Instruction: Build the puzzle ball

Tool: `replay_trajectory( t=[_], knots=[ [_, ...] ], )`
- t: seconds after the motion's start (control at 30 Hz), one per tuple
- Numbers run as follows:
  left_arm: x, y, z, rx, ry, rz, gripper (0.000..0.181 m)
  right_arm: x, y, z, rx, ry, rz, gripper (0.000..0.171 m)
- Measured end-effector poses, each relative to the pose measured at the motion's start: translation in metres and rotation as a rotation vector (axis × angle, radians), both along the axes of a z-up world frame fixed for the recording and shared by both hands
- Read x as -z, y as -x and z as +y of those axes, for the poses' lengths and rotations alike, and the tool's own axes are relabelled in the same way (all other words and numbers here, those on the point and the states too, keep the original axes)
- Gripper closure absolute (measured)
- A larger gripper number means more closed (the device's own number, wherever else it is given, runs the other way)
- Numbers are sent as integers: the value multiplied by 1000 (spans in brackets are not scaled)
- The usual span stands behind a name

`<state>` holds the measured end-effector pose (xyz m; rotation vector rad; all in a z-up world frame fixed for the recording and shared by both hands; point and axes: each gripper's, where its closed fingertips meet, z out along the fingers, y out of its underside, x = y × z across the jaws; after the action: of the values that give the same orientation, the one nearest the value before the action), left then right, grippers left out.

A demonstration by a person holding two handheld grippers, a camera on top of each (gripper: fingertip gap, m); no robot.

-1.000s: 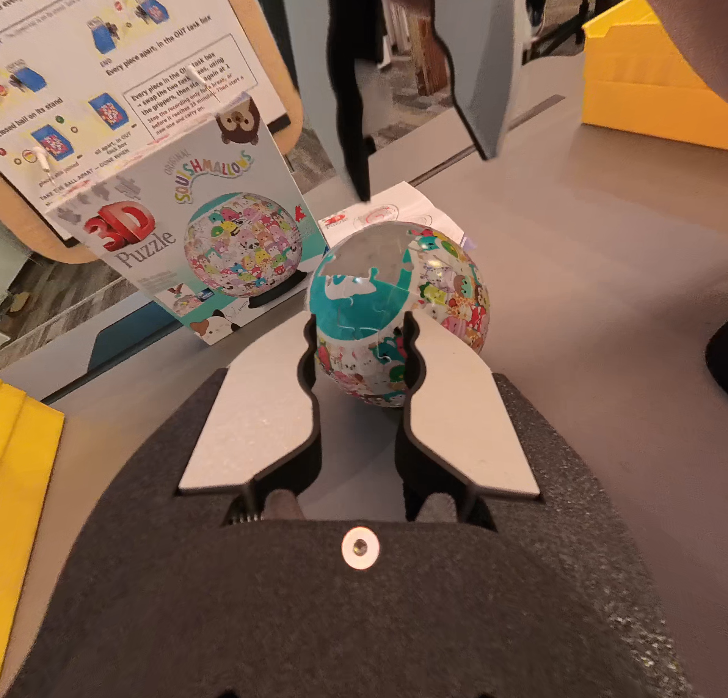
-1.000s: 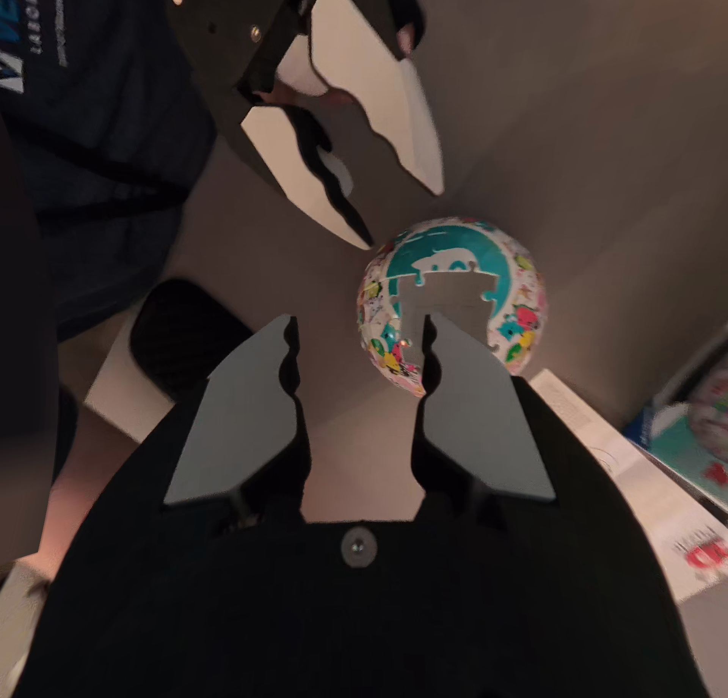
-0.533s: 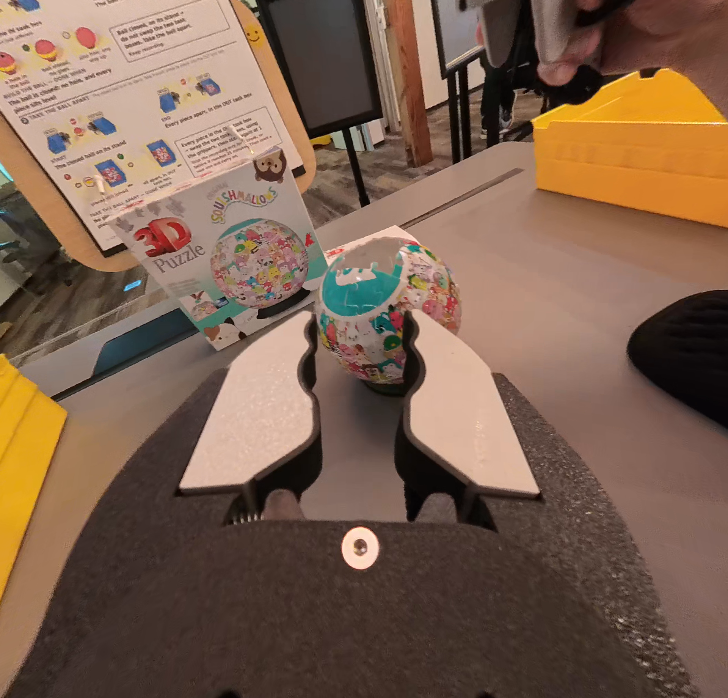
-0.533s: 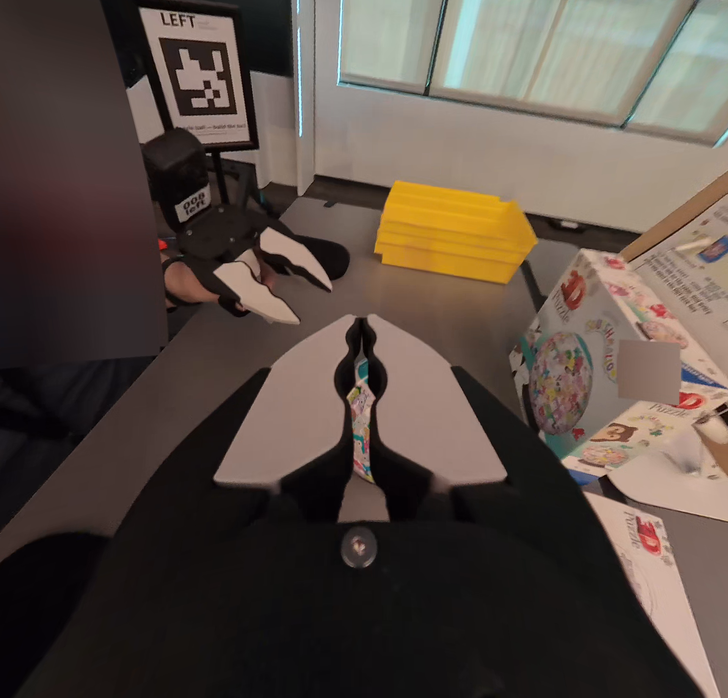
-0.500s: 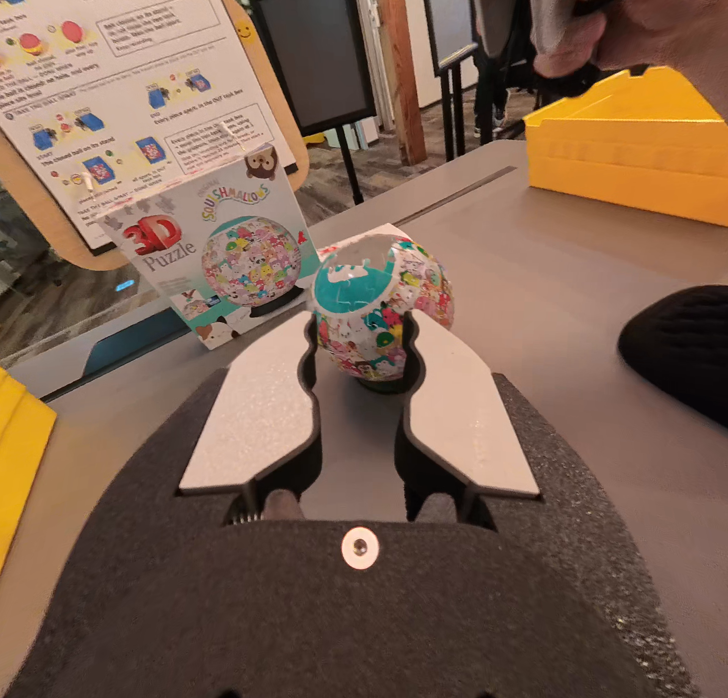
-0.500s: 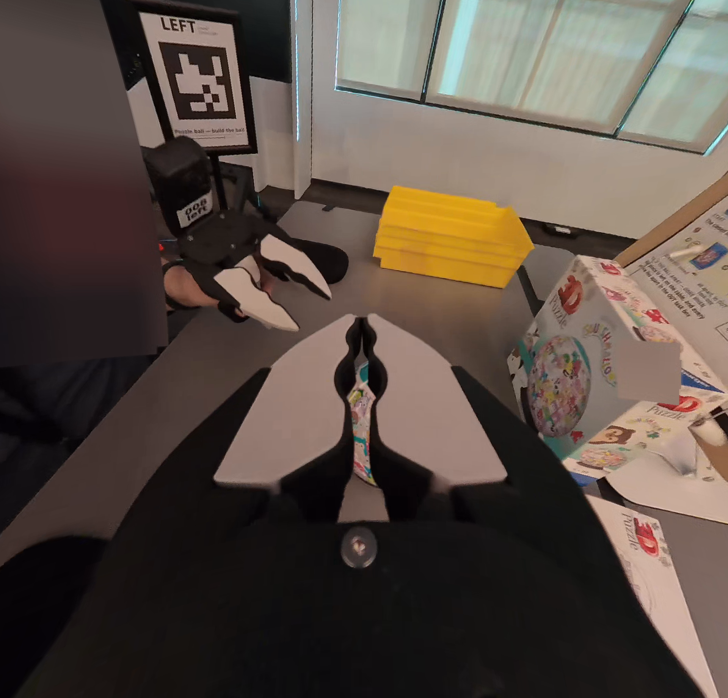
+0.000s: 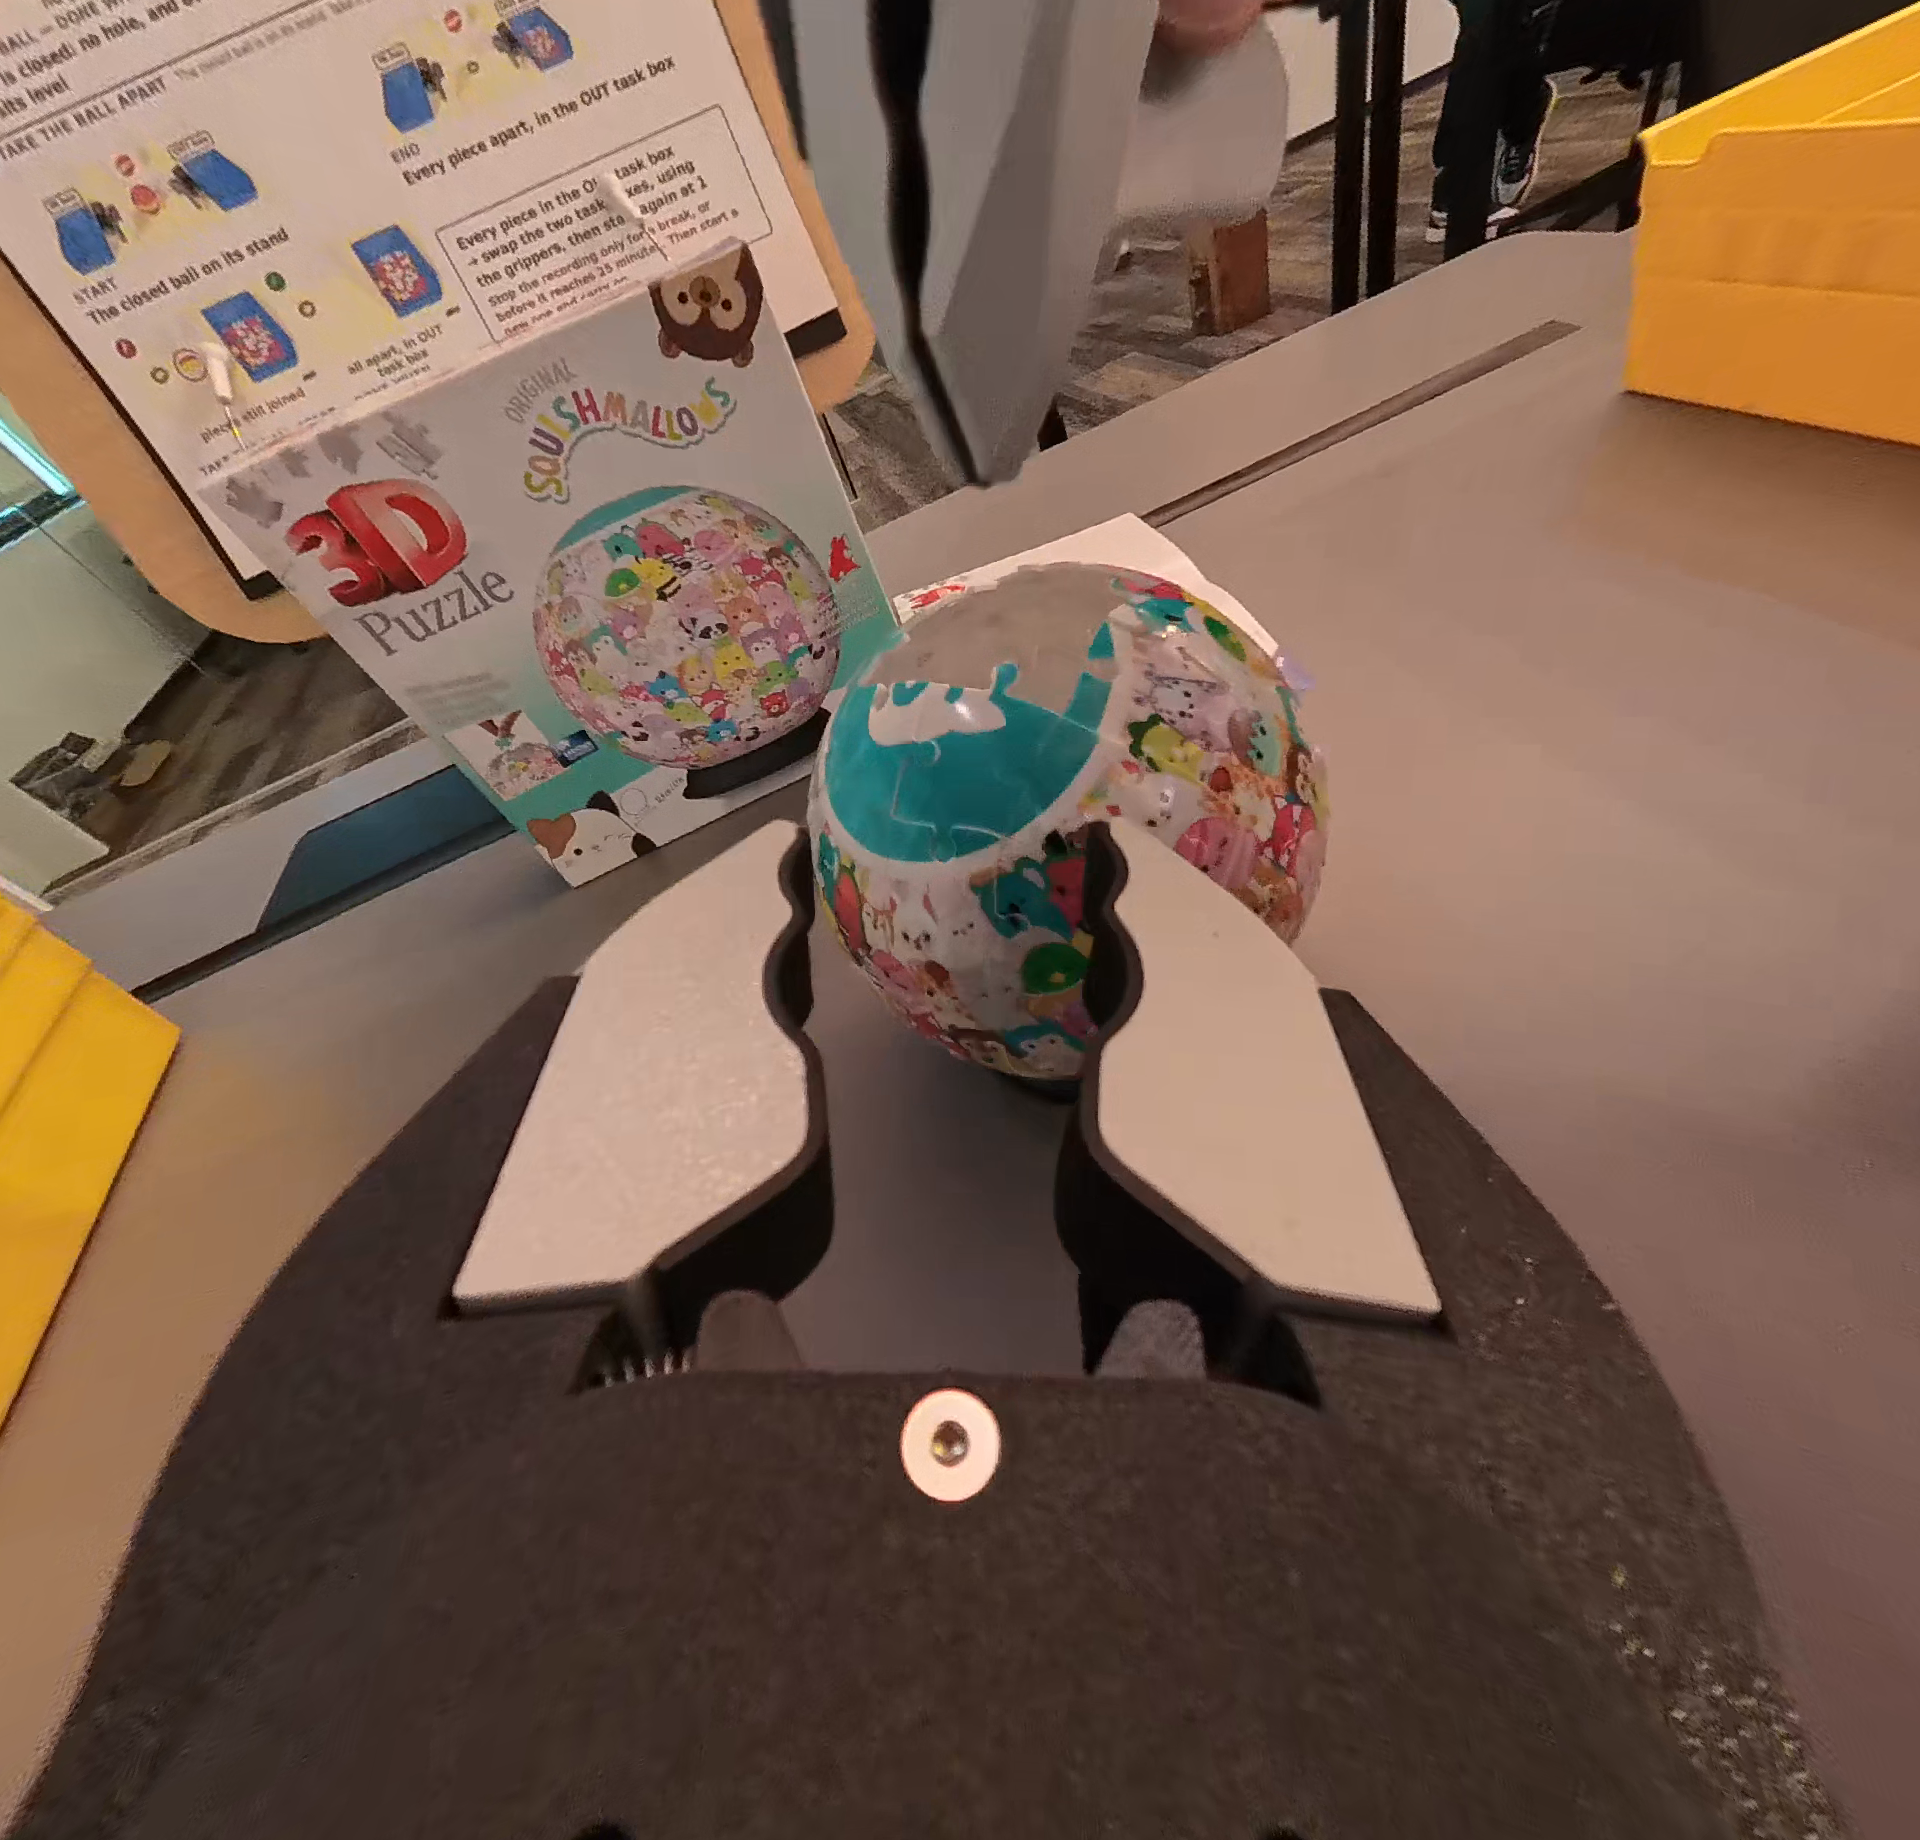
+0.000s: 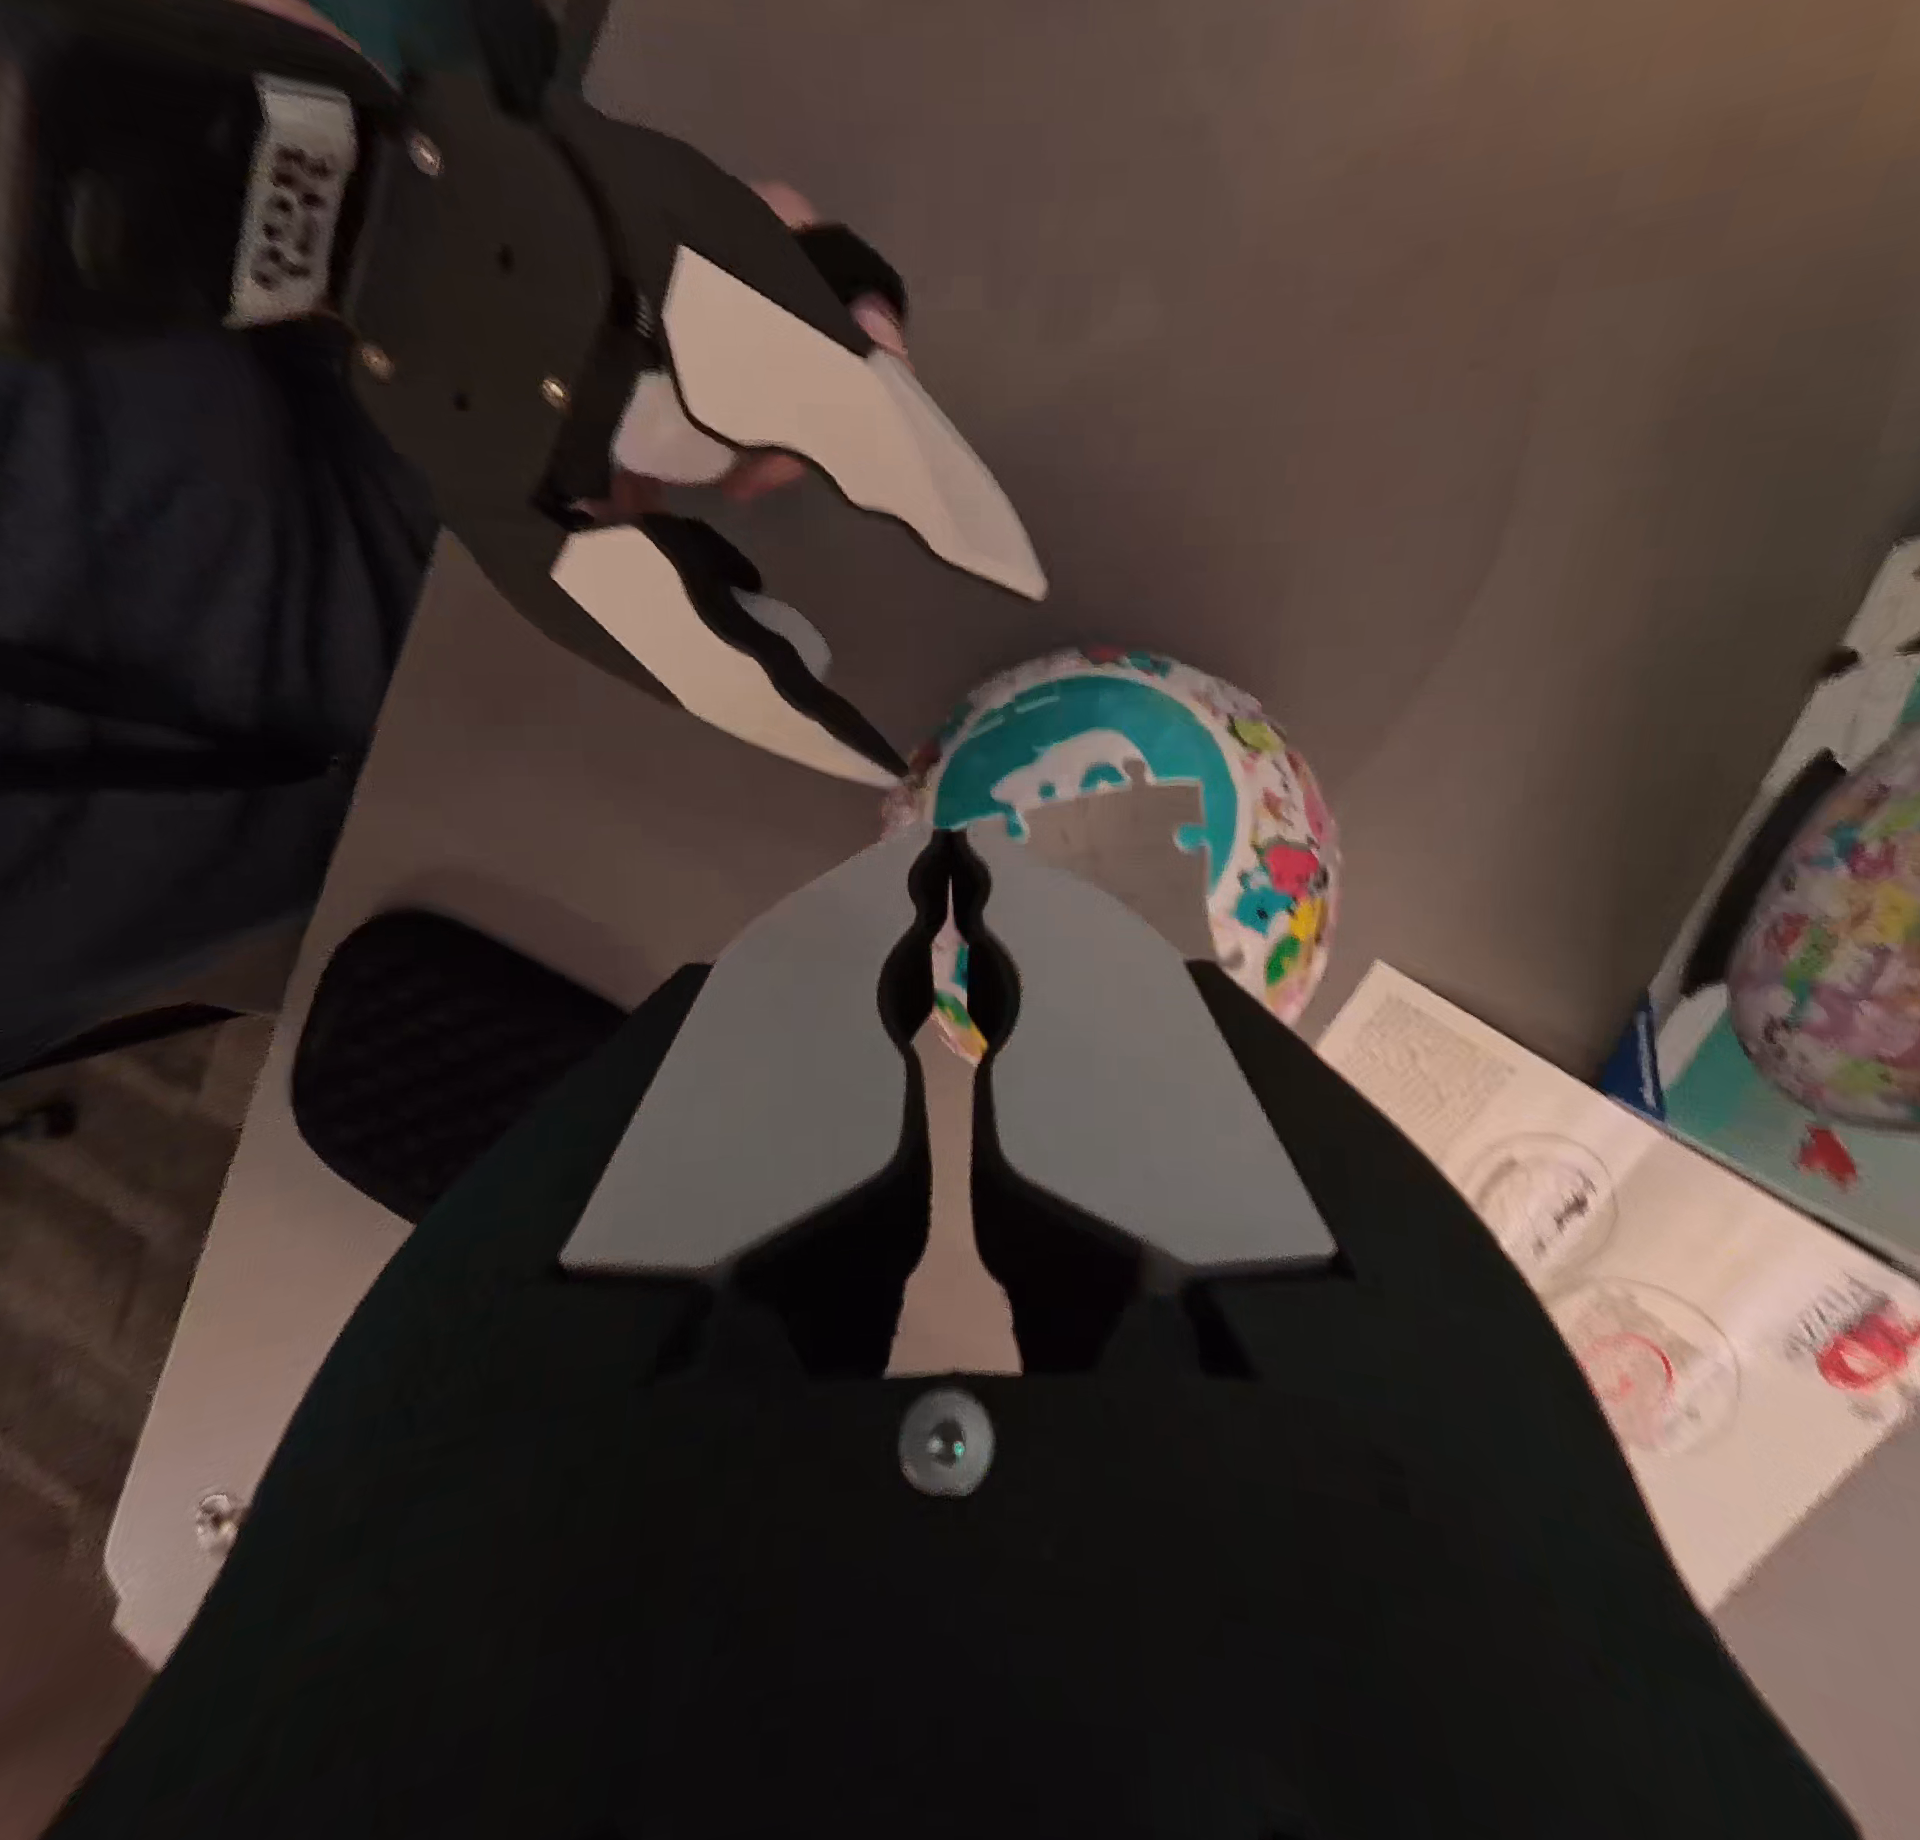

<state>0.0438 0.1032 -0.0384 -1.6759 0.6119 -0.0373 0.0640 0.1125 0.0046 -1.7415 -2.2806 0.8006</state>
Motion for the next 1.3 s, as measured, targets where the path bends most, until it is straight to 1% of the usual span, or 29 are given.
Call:
replay_trajectory(
  t=[0.1,0.23,0.33,0.47,0.57,0.63,0.9,1.3],
  knots=[
    [-2,-1,4,9,-18,0,132,9,1,-11,-80,38,-43,168],
    [-4,-2,5,23,-22,2,132,25,-11,-13,-112,77,-147,147],
    [-4,-3,5,30,-29,10,131,31,-13,-18,-163,108,-151,146],
    [-4,-8,5,45,-26,6,129,36,-14,-15,-176,103,-207,144],
    [-4,-8,5,45,-30,15,129,31,-12,-14,-198,88,-163,141],
    [-4,-9,4,47,-28,17,129,31,-12,-10,-188,69,-167,135],
    [-3,-7,4,52,-22,6,129,43,-14,-9,-188,127,-251,131],
    [-5,-9,4,60,-46,23,127,45,-12,-10,-207,181,-335,136]
  ],
)
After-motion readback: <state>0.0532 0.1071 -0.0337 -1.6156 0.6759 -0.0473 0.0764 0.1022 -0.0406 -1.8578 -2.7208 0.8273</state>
